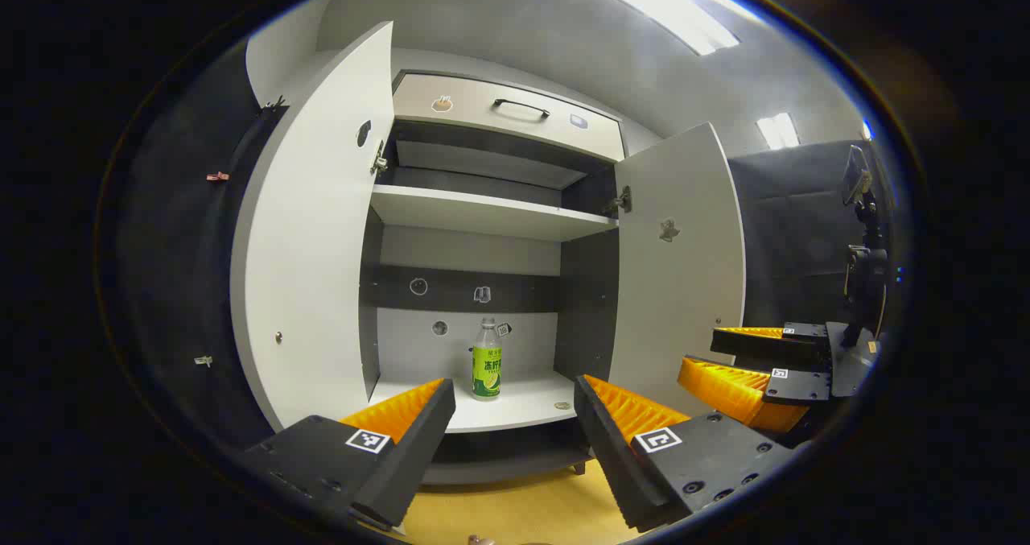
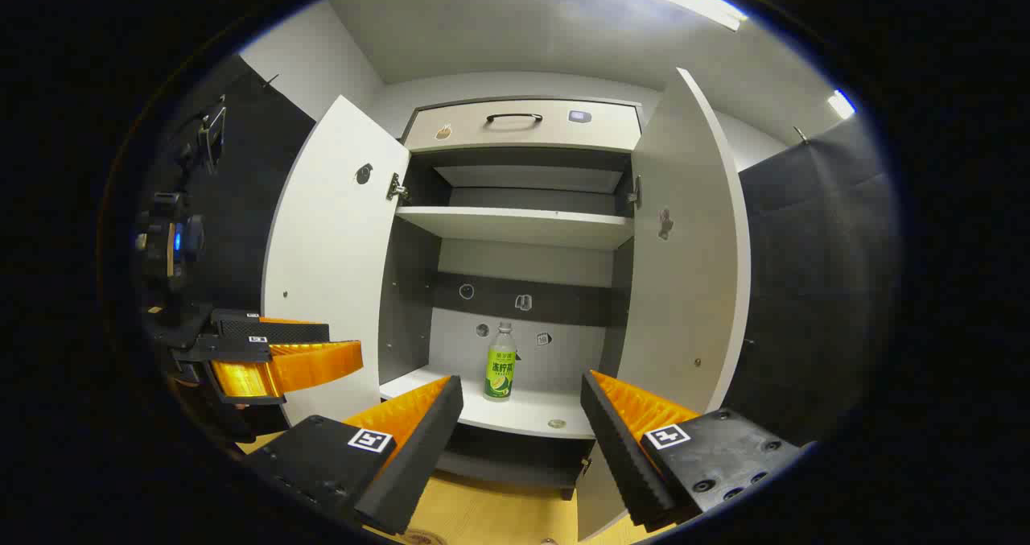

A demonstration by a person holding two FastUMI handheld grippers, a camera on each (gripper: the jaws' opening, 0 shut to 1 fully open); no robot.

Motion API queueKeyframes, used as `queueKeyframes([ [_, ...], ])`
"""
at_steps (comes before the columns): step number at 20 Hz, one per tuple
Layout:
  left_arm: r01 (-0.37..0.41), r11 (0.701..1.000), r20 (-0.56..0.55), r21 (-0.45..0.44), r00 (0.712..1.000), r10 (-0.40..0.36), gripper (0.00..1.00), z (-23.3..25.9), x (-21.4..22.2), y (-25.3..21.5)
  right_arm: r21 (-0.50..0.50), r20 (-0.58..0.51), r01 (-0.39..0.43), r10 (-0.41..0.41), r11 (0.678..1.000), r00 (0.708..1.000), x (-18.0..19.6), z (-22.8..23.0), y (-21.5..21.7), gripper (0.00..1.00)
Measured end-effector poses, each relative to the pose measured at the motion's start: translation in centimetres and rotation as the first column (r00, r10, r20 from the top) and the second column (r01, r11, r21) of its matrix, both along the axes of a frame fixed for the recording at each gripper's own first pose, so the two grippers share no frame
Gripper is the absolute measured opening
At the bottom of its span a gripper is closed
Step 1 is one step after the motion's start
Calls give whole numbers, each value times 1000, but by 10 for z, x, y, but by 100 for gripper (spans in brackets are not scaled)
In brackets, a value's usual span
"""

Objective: Grasp the bottle in the cabinet with the left hand and place it on the coaster, then close the right door with the right hand and the left door with the left hand.

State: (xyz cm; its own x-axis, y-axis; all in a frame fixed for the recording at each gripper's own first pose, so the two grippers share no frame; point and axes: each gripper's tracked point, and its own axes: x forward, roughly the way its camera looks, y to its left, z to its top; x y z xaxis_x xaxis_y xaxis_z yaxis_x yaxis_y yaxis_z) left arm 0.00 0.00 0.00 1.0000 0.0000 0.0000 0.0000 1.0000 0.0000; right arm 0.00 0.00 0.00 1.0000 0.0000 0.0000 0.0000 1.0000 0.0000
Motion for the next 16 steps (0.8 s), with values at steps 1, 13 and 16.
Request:
queueKeyframes([
  [1, -3, 1000, -2, 8, 1000, 3, 95, -1, 2, 1, 6, -1, -8, 8, 1000, 1000, 1, -1, 1, 95],
  [13, -5, 1000, 13, 27, 1000, 5, 94, 6, -10, 15, 0, -23, 3, -3, 1000, 1000, -3, -2, 13, 98],
  [16, -2, 1000, 10, 22, 1000, 2, 94, 4, -12, 16, 3, -26, 6, -6, 1000, 1000, -6, -2, 16, 98],
])
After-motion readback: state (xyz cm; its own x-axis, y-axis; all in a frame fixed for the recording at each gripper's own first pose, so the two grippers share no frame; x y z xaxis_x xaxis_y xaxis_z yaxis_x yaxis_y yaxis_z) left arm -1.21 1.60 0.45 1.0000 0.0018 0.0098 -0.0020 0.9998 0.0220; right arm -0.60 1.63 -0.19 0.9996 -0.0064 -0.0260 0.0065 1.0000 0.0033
